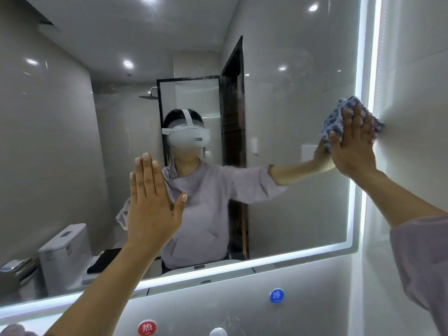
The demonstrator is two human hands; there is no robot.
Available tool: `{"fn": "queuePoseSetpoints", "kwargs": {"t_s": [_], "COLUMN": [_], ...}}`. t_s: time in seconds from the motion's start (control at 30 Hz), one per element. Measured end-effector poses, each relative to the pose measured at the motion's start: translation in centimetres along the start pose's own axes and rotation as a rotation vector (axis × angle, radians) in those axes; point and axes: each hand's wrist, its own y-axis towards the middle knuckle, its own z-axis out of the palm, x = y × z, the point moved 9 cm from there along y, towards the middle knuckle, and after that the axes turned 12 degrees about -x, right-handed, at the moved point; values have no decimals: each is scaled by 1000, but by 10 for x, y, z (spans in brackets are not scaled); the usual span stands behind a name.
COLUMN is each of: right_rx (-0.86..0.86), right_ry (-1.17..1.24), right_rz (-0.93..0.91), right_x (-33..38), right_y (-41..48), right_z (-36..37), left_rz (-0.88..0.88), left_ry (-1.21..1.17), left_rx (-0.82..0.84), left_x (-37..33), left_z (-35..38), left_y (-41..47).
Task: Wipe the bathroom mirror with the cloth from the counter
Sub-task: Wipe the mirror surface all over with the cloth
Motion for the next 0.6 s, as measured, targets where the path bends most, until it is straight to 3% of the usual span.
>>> {"fn": "queuePoseSetpoints", "kwargs": {"t_s": [0.23,0.6], "right_rx": [-78,-138], "right_ry": [2,2], "right_rz": [-82,-361], "right_x": [103,252], "right_y": [19,-2], "right_z": [-7,-1], "left_rz": [-13,-30], "left_ry": [-12,-21], "left_rx": [-10,10], "left_x": [0,-1], "left_z": [0,-2], "left_y": [0,0]}}
